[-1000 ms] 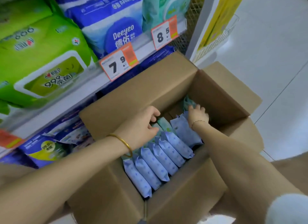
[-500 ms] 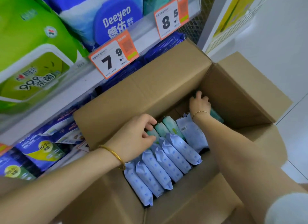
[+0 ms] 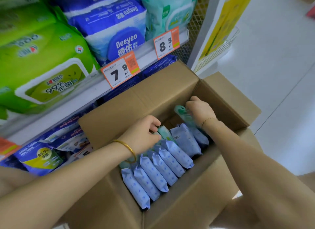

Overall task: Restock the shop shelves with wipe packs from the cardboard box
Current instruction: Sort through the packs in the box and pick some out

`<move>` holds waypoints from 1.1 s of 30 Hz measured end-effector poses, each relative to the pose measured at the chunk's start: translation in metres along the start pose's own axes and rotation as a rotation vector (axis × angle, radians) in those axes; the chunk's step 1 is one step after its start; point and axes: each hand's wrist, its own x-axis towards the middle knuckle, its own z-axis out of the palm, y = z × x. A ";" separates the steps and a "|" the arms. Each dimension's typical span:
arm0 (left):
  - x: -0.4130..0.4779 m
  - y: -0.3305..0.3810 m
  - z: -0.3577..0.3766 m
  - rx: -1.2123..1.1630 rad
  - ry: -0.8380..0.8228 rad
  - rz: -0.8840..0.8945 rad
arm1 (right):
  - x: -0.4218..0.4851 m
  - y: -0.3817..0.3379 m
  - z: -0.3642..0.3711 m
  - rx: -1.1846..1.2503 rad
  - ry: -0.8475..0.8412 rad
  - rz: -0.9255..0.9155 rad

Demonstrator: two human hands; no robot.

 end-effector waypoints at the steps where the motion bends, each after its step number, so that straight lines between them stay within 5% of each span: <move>1: -0.004 0.003 -0.001 0.005 0.012 0.004 | -0.006 -0.004 -0.018 0.087 0.039 -0.013; 5: -0.024 0.012 -0.004 0.033 0.109 0.060 | -0.042 -0.043 -0.080 0.379 0.162 -0.017; 12: -0.059 0.006 -0.007 -0.150 0.269 0.163 | -0.096 -0.107 -0.125 1.141 0.013 0.007; 18: -0.084 0.002 -0.037 -0.012 0.630 0.134 | -0.113 -0.142 -0.145 1.141 0.136 -0.026; 22: -0.114 0.013 -0.067 -0.050 0.844 0.189 | -0.130 -0.184 -0.166 1.110 -0.028 -0.168; 30: -0.239 0.025 -0.197 -0.086 0.917 0.365 | -0.148 -0.287 -0.262 1.197 0.056 -0.619; 33: -0.267 0.022 -0.239 -0.305 0.945 0.356 | -0.140 -0.332 -0.294 1.168 0.085 -0.697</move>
